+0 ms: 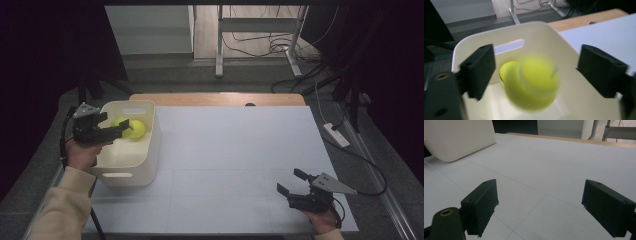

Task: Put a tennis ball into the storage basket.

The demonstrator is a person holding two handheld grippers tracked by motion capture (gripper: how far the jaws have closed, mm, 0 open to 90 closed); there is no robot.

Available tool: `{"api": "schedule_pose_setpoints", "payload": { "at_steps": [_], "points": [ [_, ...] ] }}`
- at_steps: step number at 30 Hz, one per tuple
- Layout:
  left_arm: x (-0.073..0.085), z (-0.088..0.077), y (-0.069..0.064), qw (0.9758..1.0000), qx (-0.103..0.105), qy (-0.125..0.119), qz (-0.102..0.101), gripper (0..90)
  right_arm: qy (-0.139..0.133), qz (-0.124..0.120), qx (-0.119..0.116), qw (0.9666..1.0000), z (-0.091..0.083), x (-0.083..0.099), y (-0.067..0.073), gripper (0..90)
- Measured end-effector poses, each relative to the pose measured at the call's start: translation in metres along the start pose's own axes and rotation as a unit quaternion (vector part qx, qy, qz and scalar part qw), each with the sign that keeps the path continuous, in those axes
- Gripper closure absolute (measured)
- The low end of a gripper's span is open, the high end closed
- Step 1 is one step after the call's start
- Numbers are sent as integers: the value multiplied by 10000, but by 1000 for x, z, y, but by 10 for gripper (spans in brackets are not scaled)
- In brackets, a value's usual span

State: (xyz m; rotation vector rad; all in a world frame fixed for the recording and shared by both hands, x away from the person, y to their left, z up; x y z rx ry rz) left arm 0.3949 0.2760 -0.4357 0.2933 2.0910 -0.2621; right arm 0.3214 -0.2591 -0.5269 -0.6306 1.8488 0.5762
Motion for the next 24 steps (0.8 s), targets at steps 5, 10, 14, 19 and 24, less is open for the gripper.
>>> {"api": "schedule_pose_setpoints", "payload": {
  "at_steps": [5, 10, 14, 19, 24],
  "points": [
    [-5, -6, -12, 9993, 321, -165, 50, 103, 3, -10, -1, 10000, 0, 0, 1, 130],
    [-6, -8, -27, 9974, 664, -268, 127, 105, -1, -6, 11, 10000, 0, 0, 0, 130],
    [-6, -9, -41, 9953, 876, -351, 208, 107, 4, -12, 13, 10000, 0, 0, 0, 130],
    [-3, -10, -61, 9924, 1106, -430, 312, 113, -3, -18, 17, 10000, -1, 0, 0, 130],
    [2, -13, -79, 9887, 1350, -509, 414, 115, -17, -5, 22, 10000, -1, -1, 0, 130]
  ]
}}
Point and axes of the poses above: each handheld gripper's, and its own axes: z roughly forward along the jaws, x roughly out of its underside, y roughly to its left, the point moved 9 cm from there along z, roughly forward along the jaws, and after that the axes turned 1 degree about z, right-handed, at the moved point
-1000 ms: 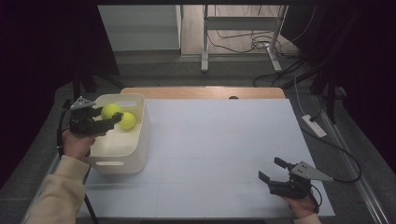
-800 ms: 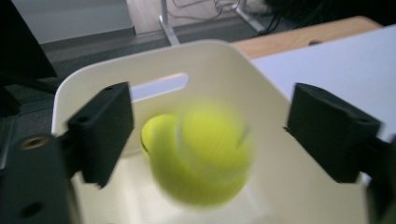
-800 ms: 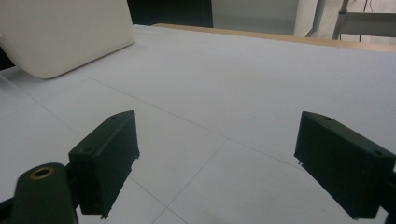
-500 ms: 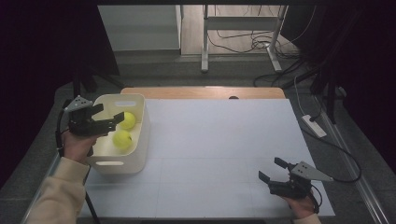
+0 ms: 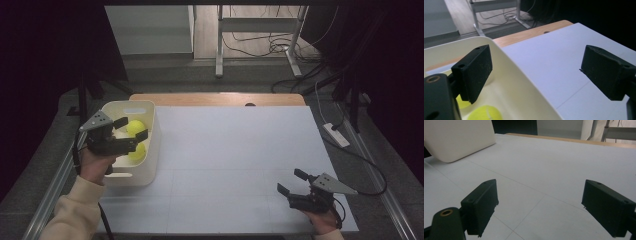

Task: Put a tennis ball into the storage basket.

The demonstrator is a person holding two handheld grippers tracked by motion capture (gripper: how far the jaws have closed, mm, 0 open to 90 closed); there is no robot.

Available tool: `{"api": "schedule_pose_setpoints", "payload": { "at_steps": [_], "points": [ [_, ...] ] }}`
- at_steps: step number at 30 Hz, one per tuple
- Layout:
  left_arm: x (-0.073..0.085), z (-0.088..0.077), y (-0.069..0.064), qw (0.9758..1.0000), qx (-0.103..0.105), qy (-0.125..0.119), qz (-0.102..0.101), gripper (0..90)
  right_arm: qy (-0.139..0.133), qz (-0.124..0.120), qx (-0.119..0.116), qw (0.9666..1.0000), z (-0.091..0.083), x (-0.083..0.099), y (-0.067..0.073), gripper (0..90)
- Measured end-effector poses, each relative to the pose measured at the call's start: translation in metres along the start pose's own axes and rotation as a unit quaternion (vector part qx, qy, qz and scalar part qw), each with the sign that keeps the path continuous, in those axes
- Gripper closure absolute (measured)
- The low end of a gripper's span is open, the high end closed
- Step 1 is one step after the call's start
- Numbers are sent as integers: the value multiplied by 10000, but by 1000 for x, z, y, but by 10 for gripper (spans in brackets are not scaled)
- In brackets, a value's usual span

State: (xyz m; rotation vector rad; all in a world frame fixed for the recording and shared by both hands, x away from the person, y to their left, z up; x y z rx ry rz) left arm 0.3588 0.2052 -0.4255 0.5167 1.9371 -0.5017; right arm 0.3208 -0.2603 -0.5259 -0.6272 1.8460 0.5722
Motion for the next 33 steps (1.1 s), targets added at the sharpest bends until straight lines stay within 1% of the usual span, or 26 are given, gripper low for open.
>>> {"api": "schedule_pose_setpoints", "payload": {
  "at_steps": [3, 5, 8, 10, 12, 14, 17, 26, 28, 29, 32, 33],
  "points": [
    [3, 0, -12, 9999, 139, -26, 84, 116, -8, -4, 7, 10000, -1, 0, 0, 130],
    [7, 2, -23, 9995, 287, -31, 126, 116, -16, -4, 8, 10000, -1, -1, 1, 130],
    [12, 3, -36, 9988, 455, -30, 201, 116, -12, -5, 9, 10000, -1, 0, 1, 130],
    [16, 4, -44, 9983, 532, -28, 233, 116, -9, -6, 11, 10000, -1, 0, 1, 130],
    [21, 6, -53, 9978, 585, -31, 306, 116, -9, -6, 10, 10000, -1, 0, 1, 130],
    [25, 7, -60, 9973, 657, -22, 313, 116, -14, -8, 10, 10000, -1, 0, 1, 130],
    [33, 7, -72, 9960, 790, -28, 418, 119, -25, -7, 16, 10000, -2, -1, 0, 130],
    [53, 9, -93, 9936, 1066, 12, 367, 123, -14, -8, 15, 10000, -2, 0, 1, 130],
    [58, 9, -96, 9933, 1086, -23, 385, 126, -13, -5, 16, 10000, -2, 0, 0, 130],
    [58, 9, -96, 9933, 1086, -23, 385, 127, -13, -5, 16, 10000, -2, 0, 0, 130],
    [69, 7, -105, 9915, 1234, -44, 399, 128, -8, -5, 16, 10000, -2, 0, 0, 130],
    [69, 7, -105, 9915, 1234, -44, 399, 128, -8, -5, 16, 10000, -2, 0, 0, 130]
  ]
}}
Point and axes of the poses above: each handheld gripper's, and its own axes: z roughly forward along the jaws, x roughly out of its underside, y roughly to its left, the point moved 9 cm from there along z, roughly forward along the jaws, and after that the axes turned 1 degree about z, right-handed, at the moved point
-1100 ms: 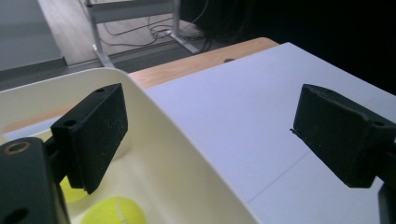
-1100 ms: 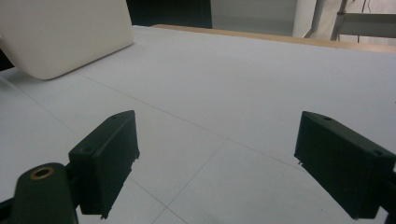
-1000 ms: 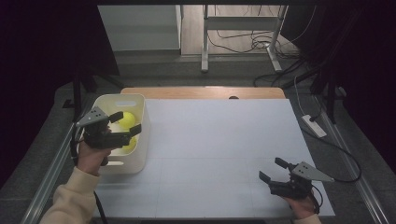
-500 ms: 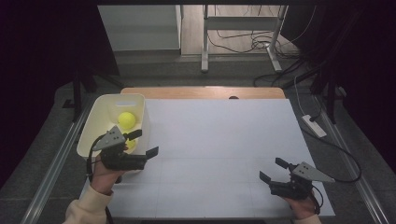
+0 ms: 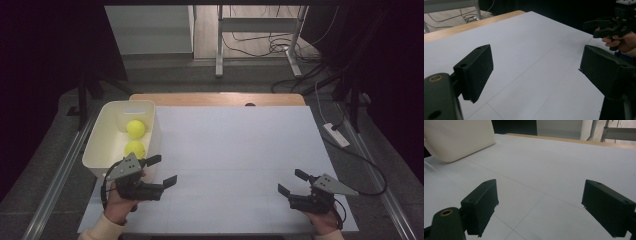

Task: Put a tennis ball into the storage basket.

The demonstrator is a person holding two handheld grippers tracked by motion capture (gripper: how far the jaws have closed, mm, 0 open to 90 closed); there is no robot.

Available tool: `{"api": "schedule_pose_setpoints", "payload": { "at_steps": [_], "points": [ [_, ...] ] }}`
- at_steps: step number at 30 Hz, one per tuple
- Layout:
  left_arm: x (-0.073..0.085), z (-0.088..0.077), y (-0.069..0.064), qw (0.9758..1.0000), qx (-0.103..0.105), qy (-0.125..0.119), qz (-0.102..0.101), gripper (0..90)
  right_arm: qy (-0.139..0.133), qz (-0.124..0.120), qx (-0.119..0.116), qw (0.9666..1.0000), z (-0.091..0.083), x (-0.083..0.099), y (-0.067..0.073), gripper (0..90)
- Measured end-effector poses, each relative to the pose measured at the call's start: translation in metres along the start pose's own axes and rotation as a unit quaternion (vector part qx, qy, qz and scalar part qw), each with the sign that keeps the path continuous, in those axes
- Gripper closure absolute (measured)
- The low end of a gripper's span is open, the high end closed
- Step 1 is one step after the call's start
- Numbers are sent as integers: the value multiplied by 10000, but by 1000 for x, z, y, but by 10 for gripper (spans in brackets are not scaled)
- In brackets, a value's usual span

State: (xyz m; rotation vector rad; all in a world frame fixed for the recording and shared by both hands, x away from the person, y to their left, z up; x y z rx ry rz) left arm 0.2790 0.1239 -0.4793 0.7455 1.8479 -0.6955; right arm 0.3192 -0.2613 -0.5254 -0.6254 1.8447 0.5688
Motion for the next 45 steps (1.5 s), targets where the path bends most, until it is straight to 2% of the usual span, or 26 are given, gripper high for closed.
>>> {"api": "schedule_pose_setpoints", "payload": {
  "at_steps": [5, 12, 23, 28, 45],
  "points": [
    [19, 3, -6, 9999, 38, 107, 36, 128, 2, 4, 4, 10000, 0, 0, -1, 130],
    [46, 13, 1, 9989, -63, 451, -71, 127, 21, -11, -15, 10000, 0, 1, 1, 130],
    [71, 23, 11, 9974, -180, 684, -149, 123, 73, -14, -52, 10000, 0, 5, 0, 130],
    [74, 24, 14, 9974, -222, 672, -152, 131, 110, -25, -80, 9999, 0, 7, 0, 130],
    [74, 27, 10, 9974, -161, 698, -81, 123, 155, -9, -142, 9998, -2, 9, 1, 130]
  ]
}}
Point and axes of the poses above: each handheld gripper's, and its own axes: z roughly forward along the jaws, x roughly out of its underside, y roughly to its left, the point moved 9 cm from there along z, roughly forward along the jaws, and after that the axes turned 1 degree about z, right-handed, at the moved point
